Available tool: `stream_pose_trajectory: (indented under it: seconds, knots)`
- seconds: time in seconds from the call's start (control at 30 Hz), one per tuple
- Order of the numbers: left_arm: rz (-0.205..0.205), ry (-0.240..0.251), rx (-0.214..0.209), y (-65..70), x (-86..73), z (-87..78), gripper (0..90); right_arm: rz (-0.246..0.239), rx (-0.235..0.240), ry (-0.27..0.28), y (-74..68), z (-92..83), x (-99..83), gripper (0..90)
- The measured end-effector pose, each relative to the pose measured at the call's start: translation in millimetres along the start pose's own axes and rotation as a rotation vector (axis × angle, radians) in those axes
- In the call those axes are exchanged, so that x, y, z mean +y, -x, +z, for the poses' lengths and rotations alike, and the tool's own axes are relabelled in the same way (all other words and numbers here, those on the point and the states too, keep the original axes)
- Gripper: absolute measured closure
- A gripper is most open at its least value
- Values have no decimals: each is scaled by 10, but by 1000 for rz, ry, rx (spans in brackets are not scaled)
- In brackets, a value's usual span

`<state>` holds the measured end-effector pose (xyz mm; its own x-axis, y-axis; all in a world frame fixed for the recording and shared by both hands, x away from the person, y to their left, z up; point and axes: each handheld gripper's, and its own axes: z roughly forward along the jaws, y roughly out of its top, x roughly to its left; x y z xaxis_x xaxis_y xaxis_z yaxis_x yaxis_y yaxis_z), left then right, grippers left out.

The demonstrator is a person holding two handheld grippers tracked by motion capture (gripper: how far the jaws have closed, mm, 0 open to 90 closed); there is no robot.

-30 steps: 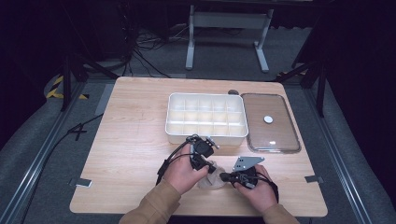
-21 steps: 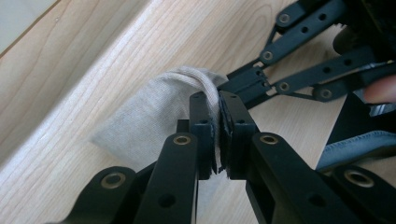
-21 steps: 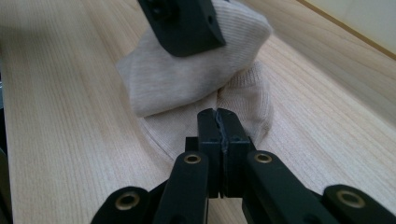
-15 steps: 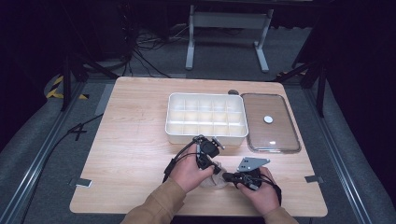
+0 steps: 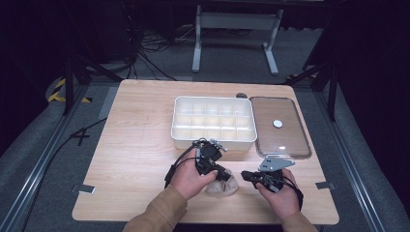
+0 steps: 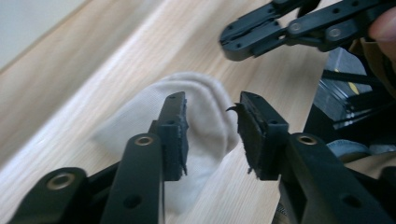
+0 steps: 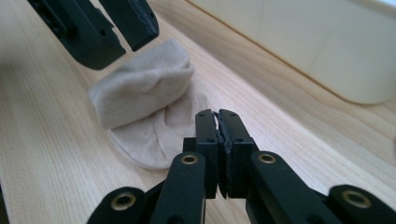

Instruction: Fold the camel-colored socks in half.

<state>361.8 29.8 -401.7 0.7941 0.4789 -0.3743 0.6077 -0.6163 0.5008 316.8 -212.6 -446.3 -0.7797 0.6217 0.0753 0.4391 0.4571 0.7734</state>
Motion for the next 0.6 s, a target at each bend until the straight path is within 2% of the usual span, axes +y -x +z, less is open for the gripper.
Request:
stream_pose_trajectory:
  seconds: [0.07,0.1,0.13,0.23,0.27,0.47,0.6]
  knots:
    - [-9,-2,22,-32,-56,-70,669,-12,9,11,-21,-8,47,883]
    - [-20,-8,49,-65,-110,-98,704,-25,21,21,-52,-9,106,883]
    - [-20,-8,49,-65,-110,-98,718,-33,28,25,-65,-8,134,884]
    - [-16,-26,84,-104,-194,-112,747,-43,37,32,-85,-3,177,885]
    - [-7,-36,98,-124,-248,-101,771,-44,55,40,-106,6,217,887]
    - [1,-43,137,-169,-396,-48,833,-54,86,56,-170,22,294,888]
    - [15,-24,134,-177,-444,-57,841,-63,112,71,-223,44,357,887]
